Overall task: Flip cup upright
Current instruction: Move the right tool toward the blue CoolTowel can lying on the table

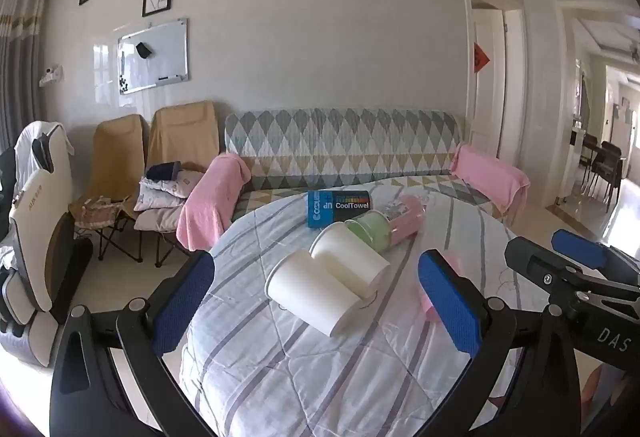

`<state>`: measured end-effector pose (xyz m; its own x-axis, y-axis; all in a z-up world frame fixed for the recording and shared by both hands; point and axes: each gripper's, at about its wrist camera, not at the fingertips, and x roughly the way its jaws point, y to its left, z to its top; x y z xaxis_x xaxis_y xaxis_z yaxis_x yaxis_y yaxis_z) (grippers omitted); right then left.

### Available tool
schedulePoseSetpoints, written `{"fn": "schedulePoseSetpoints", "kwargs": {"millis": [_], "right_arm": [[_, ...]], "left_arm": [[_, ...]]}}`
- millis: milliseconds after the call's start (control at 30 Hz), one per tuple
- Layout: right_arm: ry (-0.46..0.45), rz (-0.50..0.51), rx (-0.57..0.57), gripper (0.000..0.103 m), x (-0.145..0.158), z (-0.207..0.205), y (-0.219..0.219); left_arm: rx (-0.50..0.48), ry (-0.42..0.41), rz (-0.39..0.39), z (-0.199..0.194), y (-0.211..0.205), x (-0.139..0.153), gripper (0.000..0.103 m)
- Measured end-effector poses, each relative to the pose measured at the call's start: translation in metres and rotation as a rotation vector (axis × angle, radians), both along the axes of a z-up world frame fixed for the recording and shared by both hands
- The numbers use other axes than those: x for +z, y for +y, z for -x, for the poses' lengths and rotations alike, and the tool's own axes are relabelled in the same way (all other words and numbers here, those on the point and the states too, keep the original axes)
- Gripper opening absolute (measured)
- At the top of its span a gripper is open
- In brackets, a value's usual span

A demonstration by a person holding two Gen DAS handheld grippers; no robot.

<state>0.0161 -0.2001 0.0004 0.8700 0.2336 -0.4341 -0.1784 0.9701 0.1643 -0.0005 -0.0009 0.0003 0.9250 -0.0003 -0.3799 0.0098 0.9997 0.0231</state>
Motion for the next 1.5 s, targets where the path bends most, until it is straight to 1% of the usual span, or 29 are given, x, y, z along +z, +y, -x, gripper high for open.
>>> {"fn": "schedulePoseSetpoints", "kwargs": {"millis": [33, 233, 267, 300, 367, 467, 733, 867, 1033, 1267, 1500], "right_arm": [[-0.013, -0.006, 0.004, 0.083, 0.000, 0.001, 0.000], [-0.012, -0.012, 0.013, 0.083, 0.001, 0.004, 0.000], [-0.014, -0.015, 0.013, 0.083, 0.002, 0.005, -0.001], [-0.012, -0.007, 0.015, 0.083, 0.003, -0.001, 0.006], [-0.010, -0.013, 0.016, 0.083, 0.003, 0.000, 0.005], [-0.010, -0.012, 0.018, 0.083, 0.002, 0.003, 0.005], [0.007, 0.017, -0.010, 0.083, 0.001, -0.005, 0.009], [0.016, 0.038, -0.034, 0.083, 0.000, -0.008, 0.009], [0.029, 0.049, -0.051, 0.083, 0.001, -0.012, 0.009], [0.036, 0.034, -0.026, 0.083, 0.001, -0.020, 0.009], [0.035, 0.044, -0.007, 0.083, 0.007, -0.030, 0.012]], "left_arm": [[0.001, 0.001, -0.004, 0.001, -0.001, 0.000, 0.103], [0.016, 0.010, -0.016, 0.000, 0.003, -0.009, 0.103], [0.017, 0.021, -0.022, -0.006, -0.002, -0.010, 0.103], [0.019, 0.021, -0.024, -0.005, -0.003, -0.011, 0.103], [0.029, 0.032, -0.019, -0.005, 0.003, -0.005, 0.103], [0.031, 0.037, -0.018, -0.006, 0.005, -0.006, 0.103], [-0.013, 0.047, 0.001, -0.016, 0.006, -0.012, 0.103], [-0.047, 0.048, -0.001, -0.026, 0.001, -0.013, 0.103], [-0.082, 0.055, 0.016, -0.034, 0.001, -0.011, 0.103], [-0.074, 0.076, 0.018, -0.041, 0.005, -0.008, 0.103], [-0.067, 0.084, 0.009, -0.047, 0.006, -0.004, 0.103]]}}
